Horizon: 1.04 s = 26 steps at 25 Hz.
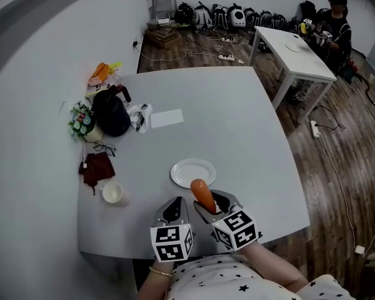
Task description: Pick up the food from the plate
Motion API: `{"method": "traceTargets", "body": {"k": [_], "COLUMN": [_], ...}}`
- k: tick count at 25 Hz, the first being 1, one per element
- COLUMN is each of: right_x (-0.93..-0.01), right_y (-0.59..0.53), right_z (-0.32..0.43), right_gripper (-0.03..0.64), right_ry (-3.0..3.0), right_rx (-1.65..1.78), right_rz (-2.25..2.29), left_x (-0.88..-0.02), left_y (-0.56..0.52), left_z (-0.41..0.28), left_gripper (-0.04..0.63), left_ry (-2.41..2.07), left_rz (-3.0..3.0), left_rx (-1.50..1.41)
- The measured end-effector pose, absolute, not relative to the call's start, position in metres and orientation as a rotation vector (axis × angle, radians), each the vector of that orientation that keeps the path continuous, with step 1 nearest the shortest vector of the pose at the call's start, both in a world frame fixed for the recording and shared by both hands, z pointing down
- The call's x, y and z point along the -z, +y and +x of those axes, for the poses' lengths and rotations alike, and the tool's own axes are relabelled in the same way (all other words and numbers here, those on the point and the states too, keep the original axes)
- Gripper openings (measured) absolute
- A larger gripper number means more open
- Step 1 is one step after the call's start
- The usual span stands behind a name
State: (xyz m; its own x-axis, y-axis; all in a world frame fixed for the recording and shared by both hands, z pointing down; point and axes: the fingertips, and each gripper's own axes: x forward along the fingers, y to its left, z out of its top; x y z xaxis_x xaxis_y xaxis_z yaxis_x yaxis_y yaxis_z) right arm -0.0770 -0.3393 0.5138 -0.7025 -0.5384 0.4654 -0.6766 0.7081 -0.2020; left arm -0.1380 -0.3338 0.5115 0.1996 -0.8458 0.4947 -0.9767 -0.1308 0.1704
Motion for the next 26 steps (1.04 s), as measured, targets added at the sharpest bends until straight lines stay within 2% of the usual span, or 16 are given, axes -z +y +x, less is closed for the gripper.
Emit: {"method": "traceTargets", "body": {"k": [26], "right_x": [-0.491], "right_y": [-0.329], "right_z": [-0.074], "right_gripper": [0.209], "right_ry": [-2.589], "right_rx": [-0.461], "right_rz": [0.973], "left_x": [-0.500], "left_y": [-0.326], "left_z": [-0.135], "left_gripper": [0.008], "left_ry": [-1.709], "left_rz": [2.045], "left_rx": [-0.364]}}
